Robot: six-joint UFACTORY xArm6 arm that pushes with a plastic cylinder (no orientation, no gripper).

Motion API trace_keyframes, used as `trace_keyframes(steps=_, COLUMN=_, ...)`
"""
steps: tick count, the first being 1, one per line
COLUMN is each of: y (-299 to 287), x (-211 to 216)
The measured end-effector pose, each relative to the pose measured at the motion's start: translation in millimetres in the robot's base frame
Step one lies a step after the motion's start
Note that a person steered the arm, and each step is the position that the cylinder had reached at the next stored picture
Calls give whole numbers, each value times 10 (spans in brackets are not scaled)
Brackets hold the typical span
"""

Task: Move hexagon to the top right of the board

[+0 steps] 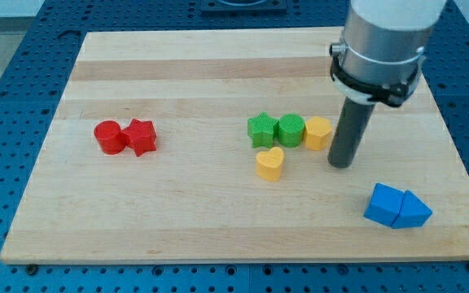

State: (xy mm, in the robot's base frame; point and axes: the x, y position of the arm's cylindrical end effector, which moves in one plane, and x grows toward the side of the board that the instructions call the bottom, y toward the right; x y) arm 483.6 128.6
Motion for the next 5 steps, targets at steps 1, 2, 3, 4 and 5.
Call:
trace_keyframes(steps=1, y=-123, x=-208)
trace_keyframes(steps=2, y=-138, x=-211)
trace_keyframes(steps=3, y=-265, x=-215)
trace_keyframes(steps=4, y=-329, x=-495)
trace_keyframes(steps=5, y=-330, x=-831)
